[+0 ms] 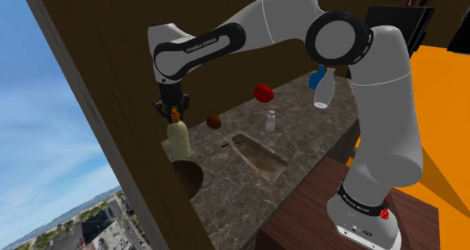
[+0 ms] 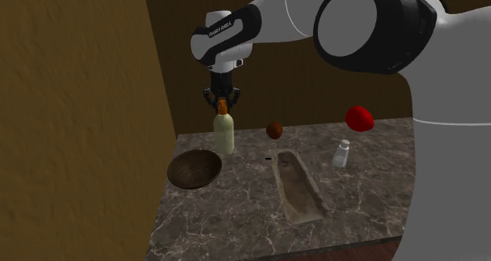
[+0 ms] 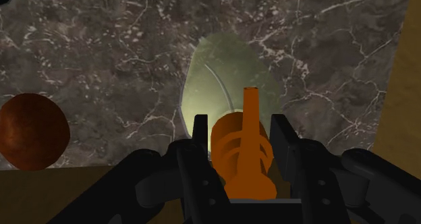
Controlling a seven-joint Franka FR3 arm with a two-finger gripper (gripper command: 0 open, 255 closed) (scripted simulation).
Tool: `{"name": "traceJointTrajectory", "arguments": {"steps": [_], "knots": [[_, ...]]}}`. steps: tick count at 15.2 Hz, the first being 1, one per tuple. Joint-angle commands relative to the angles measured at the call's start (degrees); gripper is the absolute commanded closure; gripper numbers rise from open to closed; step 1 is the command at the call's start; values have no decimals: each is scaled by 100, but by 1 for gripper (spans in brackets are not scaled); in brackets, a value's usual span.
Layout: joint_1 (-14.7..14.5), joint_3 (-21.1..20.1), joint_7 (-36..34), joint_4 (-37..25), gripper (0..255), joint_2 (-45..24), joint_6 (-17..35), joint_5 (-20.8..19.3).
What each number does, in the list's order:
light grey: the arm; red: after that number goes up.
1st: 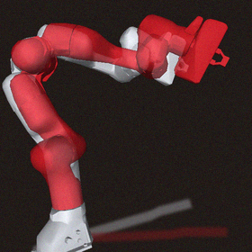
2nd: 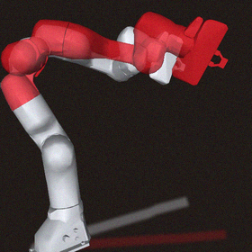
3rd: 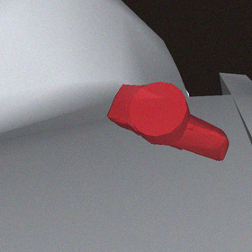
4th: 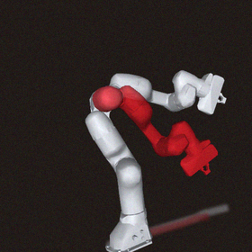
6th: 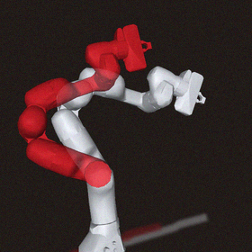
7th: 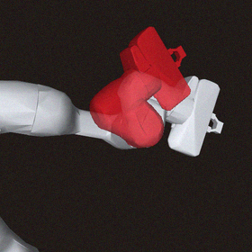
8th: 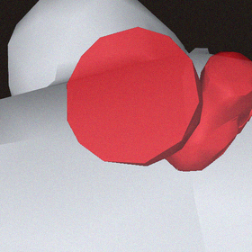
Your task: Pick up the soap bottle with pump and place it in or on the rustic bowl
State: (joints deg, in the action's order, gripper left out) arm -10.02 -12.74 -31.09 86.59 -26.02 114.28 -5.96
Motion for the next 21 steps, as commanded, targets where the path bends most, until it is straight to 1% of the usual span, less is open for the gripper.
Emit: {"name": "traceJointTrajectory", "arguments": {"steps": [1,12,21], "knots": [[-1,0,-1,-2,255,-6,-2,0],[-19,-25,35,-654,255,127,-782,45],[-61,-36,52,-1385,255,104,-1488,49]]}}
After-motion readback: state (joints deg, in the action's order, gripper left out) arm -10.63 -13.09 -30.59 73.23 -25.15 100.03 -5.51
